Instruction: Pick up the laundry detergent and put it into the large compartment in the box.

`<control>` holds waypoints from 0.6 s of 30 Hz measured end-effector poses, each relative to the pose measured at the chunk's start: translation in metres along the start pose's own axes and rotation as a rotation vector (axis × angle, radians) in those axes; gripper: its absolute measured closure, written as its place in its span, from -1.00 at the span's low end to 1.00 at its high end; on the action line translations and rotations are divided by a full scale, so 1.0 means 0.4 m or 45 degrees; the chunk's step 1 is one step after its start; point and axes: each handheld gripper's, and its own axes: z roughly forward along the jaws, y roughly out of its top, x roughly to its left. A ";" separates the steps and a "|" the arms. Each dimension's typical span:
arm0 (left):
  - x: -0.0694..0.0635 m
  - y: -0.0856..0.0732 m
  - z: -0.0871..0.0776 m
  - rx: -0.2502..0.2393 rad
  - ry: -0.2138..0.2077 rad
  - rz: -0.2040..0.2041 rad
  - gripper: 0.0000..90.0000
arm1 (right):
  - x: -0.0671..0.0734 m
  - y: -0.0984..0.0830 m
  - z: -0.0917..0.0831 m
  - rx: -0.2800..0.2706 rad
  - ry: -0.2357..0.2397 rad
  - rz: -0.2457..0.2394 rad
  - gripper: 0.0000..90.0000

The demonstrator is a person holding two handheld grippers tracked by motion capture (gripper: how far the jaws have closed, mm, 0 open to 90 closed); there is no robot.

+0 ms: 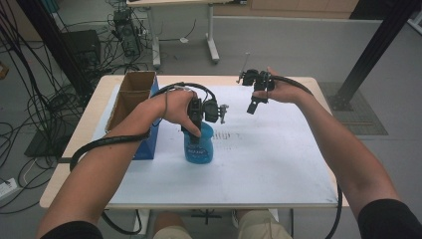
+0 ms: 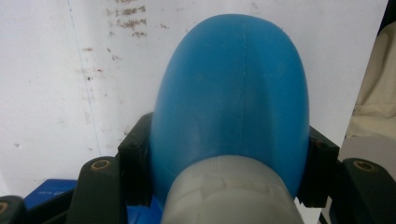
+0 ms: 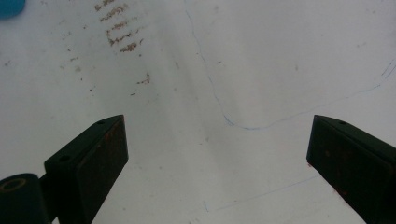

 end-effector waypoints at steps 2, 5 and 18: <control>-0.001 -0.001 0.001 -0.006 0.001 -0.004 -0.17 | -0.001 -0.001 0.000 -0.001 0.002 0.003 -0.88; -0.001 0.000 0.000 -0.002 0.000 -0.004 -0.17 | 0.000 -0.001 0.000 0.005 0.002 0.008 -0.88; -0.001 -0.001 0.000 -0.002 0.003 -0.007 -0.17 | 0.000 -0.003 0.004 0.000 0.002 0.000 -0.88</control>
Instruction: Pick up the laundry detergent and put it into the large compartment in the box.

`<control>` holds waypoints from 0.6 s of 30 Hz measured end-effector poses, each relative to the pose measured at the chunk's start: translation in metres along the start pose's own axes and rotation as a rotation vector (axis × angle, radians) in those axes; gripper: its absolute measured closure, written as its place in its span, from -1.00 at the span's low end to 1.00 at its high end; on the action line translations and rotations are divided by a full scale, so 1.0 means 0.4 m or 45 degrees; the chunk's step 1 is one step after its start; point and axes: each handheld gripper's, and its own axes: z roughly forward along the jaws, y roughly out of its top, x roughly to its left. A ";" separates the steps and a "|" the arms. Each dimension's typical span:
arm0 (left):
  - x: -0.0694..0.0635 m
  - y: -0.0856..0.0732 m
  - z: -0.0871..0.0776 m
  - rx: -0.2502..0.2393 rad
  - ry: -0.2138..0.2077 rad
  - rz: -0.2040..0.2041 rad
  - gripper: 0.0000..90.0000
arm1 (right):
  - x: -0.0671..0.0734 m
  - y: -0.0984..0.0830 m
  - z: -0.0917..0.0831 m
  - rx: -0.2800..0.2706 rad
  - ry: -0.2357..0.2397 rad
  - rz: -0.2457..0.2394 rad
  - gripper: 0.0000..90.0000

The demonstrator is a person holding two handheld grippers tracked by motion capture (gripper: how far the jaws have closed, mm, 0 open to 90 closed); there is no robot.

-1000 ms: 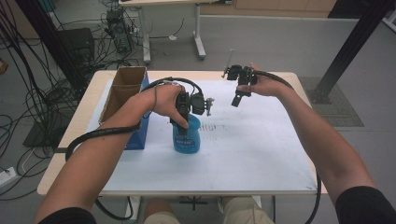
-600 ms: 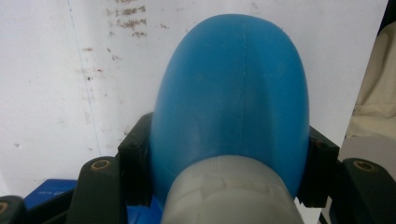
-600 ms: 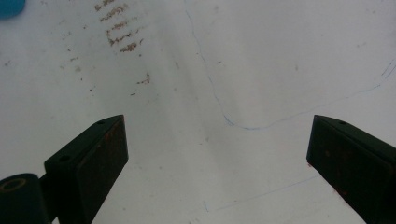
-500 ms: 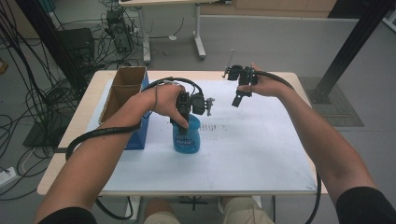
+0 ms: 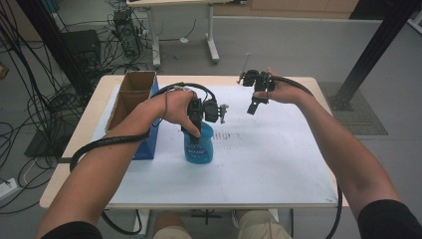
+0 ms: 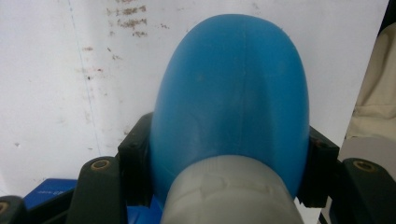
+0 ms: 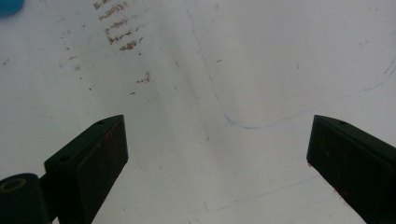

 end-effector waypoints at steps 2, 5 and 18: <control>0.000 0.000 0.001 -0.003 -0.001 -0.001 -0.17 | 0.001 0.000 0.000 0.001 0.000 0.000 -0.88; 0.000 -0.001 0.000 0.000 -0.001 -0.004 -0.17 | 0.001 -0.001 0.000 0.000 0.002 -0.002 -0.88; 0.002 0.007 0.000 0.016 -0.008 -0.016 -0.17 | -0.001 -0.012 0.001 -0.010 0.009 0.010 -0.88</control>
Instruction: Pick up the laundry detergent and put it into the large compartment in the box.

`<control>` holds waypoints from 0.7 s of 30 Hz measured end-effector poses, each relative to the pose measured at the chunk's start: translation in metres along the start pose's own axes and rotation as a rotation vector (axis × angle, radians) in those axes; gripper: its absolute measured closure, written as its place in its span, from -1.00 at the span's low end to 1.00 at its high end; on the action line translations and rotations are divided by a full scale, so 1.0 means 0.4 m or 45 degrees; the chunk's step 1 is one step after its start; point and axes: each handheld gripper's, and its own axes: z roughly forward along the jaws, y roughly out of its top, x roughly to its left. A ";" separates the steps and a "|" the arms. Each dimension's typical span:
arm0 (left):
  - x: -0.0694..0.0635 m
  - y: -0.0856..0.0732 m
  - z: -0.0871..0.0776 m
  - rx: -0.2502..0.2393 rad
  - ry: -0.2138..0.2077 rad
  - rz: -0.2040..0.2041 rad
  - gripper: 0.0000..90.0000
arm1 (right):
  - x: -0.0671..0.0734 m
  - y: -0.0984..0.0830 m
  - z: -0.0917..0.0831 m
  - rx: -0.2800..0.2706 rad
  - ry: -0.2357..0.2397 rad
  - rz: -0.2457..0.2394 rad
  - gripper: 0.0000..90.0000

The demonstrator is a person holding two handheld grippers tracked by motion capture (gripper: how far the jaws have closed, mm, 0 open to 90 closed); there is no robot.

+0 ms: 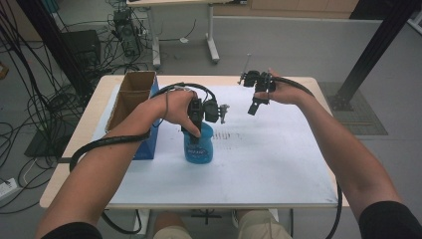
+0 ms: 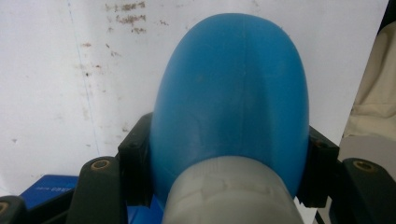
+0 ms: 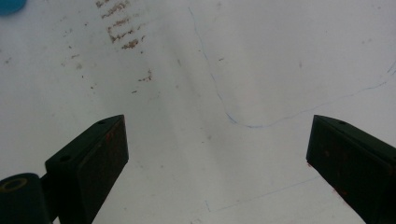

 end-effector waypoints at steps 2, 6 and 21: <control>0.001 0.001 0.000 0.002 -0.002 -0.003 -0.17 | -0.001 -0.002 0.002 0.001 -0.002 -0.003 -0.88; 0.001 0.005 0.000 0.009 -0.002 -0.003 -0.17 | -0.001 -0.004 0.004 -0.003 0.000 0.001 -0.88; -0.001 0.000 0.000 0.001 0.001 -0.002 -0.17 | 0.002 -0.001 0.004 -0.001 -0.001 -0.005 -0.88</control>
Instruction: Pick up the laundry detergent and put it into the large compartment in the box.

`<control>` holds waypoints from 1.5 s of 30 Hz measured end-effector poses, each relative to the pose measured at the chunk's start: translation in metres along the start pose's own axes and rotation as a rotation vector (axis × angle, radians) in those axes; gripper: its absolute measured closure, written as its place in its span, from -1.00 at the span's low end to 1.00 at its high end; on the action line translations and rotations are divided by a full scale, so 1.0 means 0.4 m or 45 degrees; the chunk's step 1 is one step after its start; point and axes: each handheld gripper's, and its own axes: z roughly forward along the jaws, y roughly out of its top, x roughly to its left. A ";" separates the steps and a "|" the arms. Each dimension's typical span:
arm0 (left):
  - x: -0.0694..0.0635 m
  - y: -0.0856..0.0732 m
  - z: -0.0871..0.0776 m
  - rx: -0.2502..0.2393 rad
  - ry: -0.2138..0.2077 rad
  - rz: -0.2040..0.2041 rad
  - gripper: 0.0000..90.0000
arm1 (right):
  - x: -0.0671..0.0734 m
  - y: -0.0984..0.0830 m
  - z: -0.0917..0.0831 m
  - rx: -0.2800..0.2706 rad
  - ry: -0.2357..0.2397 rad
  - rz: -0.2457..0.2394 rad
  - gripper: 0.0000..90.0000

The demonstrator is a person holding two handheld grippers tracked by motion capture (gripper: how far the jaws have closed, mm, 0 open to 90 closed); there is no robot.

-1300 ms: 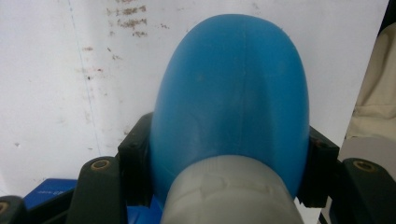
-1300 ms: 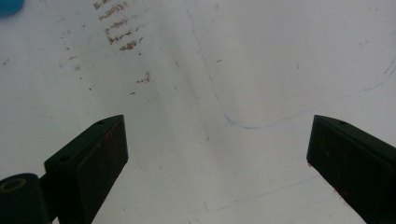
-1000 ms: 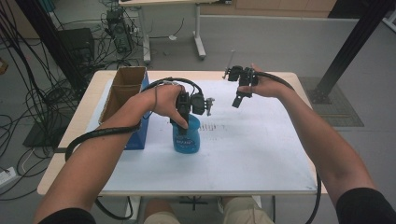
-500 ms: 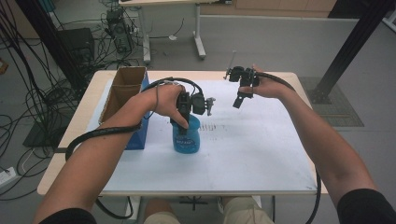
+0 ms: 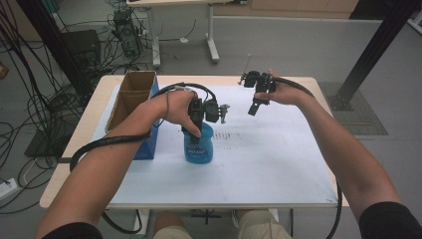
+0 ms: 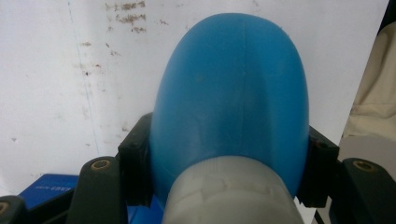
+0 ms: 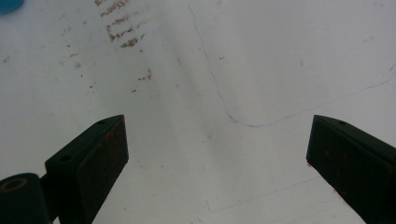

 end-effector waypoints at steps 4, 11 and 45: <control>0.000 0.000 0.000 -0.001 0.001 0.000 -0.17 | 0.003 0.005 -0.001 0.010 -0.001 0.006 -0.88; 0.000 0.006 0.000 0.011 0.001 -0.002 -0.17 | 0.003 0.000 -0.004 0.002 -0.005 0.001 -0.88; -0.006 -0.038 -0.278 -0.036 -0.027 -0.349 -0.17 | 0.045 -0.006 -0.038 -0.010 -0.030 0.002 -0.86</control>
